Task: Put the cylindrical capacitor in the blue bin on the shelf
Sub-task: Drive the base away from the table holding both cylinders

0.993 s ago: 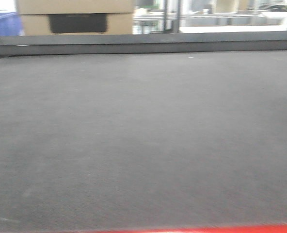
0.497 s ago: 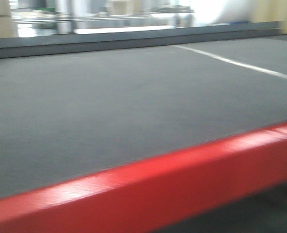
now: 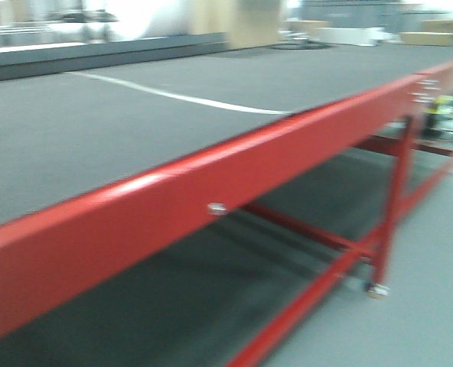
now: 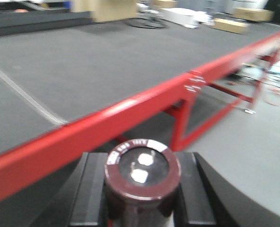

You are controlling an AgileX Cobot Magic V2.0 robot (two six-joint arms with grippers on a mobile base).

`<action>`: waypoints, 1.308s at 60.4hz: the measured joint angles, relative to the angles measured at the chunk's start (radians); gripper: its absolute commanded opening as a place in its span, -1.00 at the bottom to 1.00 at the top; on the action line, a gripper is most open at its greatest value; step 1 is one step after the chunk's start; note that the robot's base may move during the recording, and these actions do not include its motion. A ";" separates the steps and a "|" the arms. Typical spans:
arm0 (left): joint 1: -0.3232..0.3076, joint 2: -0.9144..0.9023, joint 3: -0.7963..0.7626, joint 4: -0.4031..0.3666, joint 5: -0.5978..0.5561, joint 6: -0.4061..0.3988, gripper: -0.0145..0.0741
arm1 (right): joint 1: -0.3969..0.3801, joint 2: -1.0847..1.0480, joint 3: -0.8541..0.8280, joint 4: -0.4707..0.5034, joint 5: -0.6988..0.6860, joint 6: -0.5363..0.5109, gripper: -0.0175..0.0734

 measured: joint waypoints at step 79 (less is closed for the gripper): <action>0.000 0.000 0.000 0.000 0.000 0.000 -0.92 | 0.000 -0.002 0.000 0.000 0.000 0.000 -0.95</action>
